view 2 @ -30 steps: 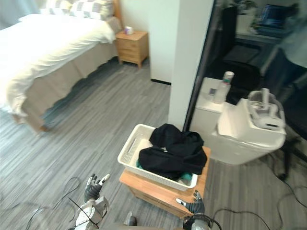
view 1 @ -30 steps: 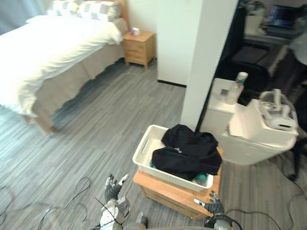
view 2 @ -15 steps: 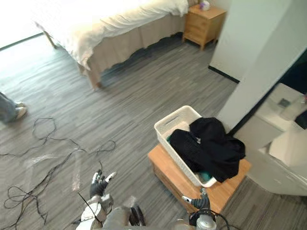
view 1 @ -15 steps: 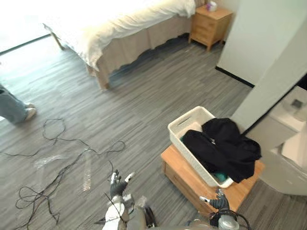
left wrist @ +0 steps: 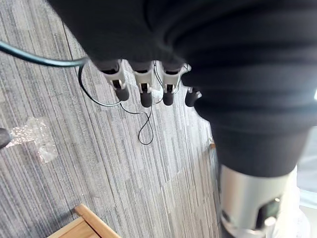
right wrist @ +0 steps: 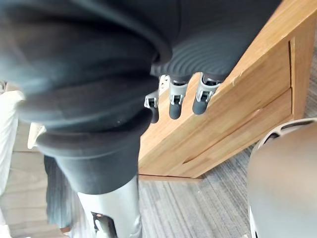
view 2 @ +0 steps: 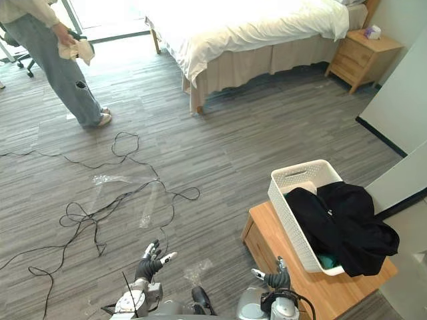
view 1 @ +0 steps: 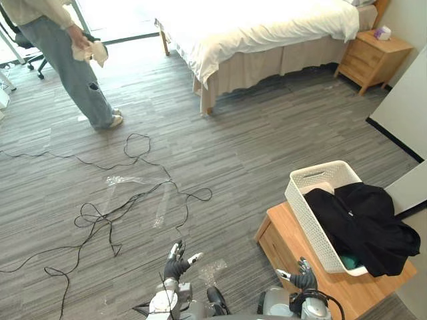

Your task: Tidy the bed and pick cloth on bed and put in laundry

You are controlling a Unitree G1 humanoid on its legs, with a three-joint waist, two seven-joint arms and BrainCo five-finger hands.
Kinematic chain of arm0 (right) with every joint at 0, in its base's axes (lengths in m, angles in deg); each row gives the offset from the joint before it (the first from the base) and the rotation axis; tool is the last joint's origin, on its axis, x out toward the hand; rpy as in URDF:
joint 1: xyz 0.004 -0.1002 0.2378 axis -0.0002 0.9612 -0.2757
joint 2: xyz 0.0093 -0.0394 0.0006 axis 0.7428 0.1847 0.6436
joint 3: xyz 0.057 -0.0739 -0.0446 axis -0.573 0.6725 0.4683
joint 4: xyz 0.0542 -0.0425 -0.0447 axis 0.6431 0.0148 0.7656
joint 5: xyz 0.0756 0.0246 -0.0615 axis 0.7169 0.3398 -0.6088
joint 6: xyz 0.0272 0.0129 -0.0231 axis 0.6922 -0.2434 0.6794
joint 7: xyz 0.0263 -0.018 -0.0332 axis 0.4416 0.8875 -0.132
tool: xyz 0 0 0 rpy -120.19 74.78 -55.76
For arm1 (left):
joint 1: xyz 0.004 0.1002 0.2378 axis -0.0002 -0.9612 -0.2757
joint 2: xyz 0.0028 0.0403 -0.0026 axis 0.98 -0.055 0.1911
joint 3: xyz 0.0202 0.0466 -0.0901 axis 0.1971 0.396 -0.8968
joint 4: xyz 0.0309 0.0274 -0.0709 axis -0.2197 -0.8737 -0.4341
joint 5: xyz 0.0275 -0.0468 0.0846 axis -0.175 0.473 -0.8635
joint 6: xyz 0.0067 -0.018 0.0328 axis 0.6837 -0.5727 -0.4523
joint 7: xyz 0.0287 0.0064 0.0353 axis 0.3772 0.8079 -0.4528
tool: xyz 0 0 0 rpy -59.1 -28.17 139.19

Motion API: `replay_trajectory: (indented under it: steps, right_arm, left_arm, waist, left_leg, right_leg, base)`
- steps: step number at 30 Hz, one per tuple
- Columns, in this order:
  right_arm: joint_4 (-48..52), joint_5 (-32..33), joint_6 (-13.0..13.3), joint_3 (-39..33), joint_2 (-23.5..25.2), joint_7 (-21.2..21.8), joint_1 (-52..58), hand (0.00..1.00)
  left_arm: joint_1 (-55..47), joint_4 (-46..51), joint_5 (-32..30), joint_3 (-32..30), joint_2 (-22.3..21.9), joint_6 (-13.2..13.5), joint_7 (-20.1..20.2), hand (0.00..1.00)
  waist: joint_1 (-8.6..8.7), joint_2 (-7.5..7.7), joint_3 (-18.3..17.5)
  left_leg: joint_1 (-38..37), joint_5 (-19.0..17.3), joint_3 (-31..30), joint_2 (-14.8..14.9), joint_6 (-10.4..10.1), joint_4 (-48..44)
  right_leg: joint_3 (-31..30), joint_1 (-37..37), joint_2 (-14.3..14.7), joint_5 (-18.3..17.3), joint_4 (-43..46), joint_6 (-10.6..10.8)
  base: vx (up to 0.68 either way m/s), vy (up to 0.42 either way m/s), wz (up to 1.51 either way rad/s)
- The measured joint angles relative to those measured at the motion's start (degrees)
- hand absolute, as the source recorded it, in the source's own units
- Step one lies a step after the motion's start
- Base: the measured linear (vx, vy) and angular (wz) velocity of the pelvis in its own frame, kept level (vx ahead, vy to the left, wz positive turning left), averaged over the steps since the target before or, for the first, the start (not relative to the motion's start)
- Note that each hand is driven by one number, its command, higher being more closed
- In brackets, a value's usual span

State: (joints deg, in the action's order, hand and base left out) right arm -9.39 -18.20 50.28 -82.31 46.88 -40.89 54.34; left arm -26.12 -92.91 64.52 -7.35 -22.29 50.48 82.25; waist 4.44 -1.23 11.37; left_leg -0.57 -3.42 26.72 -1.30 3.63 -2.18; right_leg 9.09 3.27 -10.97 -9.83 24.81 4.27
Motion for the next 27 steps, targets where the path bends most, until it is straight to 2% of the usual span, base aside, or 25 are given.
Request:
replay_trajectory:
  steps: [2,3,4,6,8,12,17,27]
  right_arm:
    - [-0.18,0.09,0.0,0.14,0.12,0.5,0.48,0.0]
    - [-0.99,0.21,-0.08,1.19,-0.29,1.12,0.0,0.0]
    - [-1.26,0.59,-0.05,1.68,-0.79,1.2,-0.6,0.0]
    - [-1.88,0.73,-0.05,2.02,-1.03,1.21,-0.72,0.0]
    - [-1.86,1.81,0.08,2.45,-0.99,1.43,-0.69,0.0]
    - [-1.95,2.57,0.23,3.43,-1.16,2.27,-0.61,0.0]
    - [-3.11,2.98,0.23,3.47,-0.75,2.37,-0.52,0.0]
    - [-3.16,4.29,0.23,3.51,-1.32,3.39,-1.03,0.0]
  left_arm:
    - [0.12,0.07,-0.63,-0.01,0.01,0.07,0.01,0.0]
    - [-0.01,-0.7,-0.98,-0.34,-0.64,-0.12,0.0,0.0]
    - [-1.04,-0.82,-1.42,-0.53,-0.72,-0.11,0.03,0.0]
    - [-1.3,-1.55,-1.74,-0.57,-0.57,-0.1,0.01,0.0]
    - [-1.35,-2.88,-1.75,-0.5,-0.74,-0.05,0.02,0.0]
    - [-0.39,-5.5,-1.97,-0.39,-1.2,0.04,0.02,0.0]
    - [-0.05,-6.28,-2.73,0.07,-1.17,0.04,0.02,0.0]
    - [1.0,-6.28,-3.22,0.08,-1.04,0.02,-0.35,0.0]
  waist:
    - [-0.45,1.0,-0.6]
    - [-0.98,0.12,-0.54]
    - [-1.12,-0.26,-0.92]
    - [-1.49,-0.66,-1.16]
    - [-2.13,-0.36,-1.76]
    - [-2.0,-0.29,-1.95]
    - [-2.05,0.69,-2.36]
    - [-2.14,0.48,-2.42]
  left_leg:
    - [0.03,0.85,-0.67,-1.8,-1.25,2.13]
    - [-0.15,1.84,-0.86,-1.95,-2.12,3.76]
    - [-0.75,3.36,-0.82,-1.92,-3.12,6.57]
    - [-1.48,5.08,-0.79,-1.53,-3.71,8.1]
    - [-2.23,5.25,-0.82,-1.06,-3.61,8.1]
    - [-2.13,5.12,-1.38,-0.79,-3.43,8.11]
    - [-1.83,5.11,-2.38,-1.34,-3.41,8.11]
    - [1.49,5.07,-3.24,-3.37,-3.42,8.09]
  right_leg:
    - [-0.53,-3.69,0.03,-0.01,-8.34,-0.01]
    - [0.34,-4.89,0.33,0.4,-11.71,1.34]
    - [0.22,-5.16,1.21,0.93,-13.59,1.2]
    - [0.16,-5.55,2.07,1.33,-14.1,0.61]
    - [-0.23,-6.21,2.71,1.34,-14.37,0.59]
    - [-0.18,-6.8,3.21,1.34,-15.66,0.6]
    - [0.04,-7.42,3.1,1.33,-16.67,0.6]
    - [0.17,-4.9,2.2,1.33,-15.67,0.61]
  base:
    - [-0.04,-0.105,0.63]
    - [-0.07,-0.055,0.22]
    - [-0.07,-0.037,0.12]
    - [-0.1,-0.023,-0.01]
    - [-0.09,-0.025,-0.14]
    - [-0.03,0.034,-0.04]
    - [0.01,0.09,0.11]
    - [0.02,0.087,0.22]
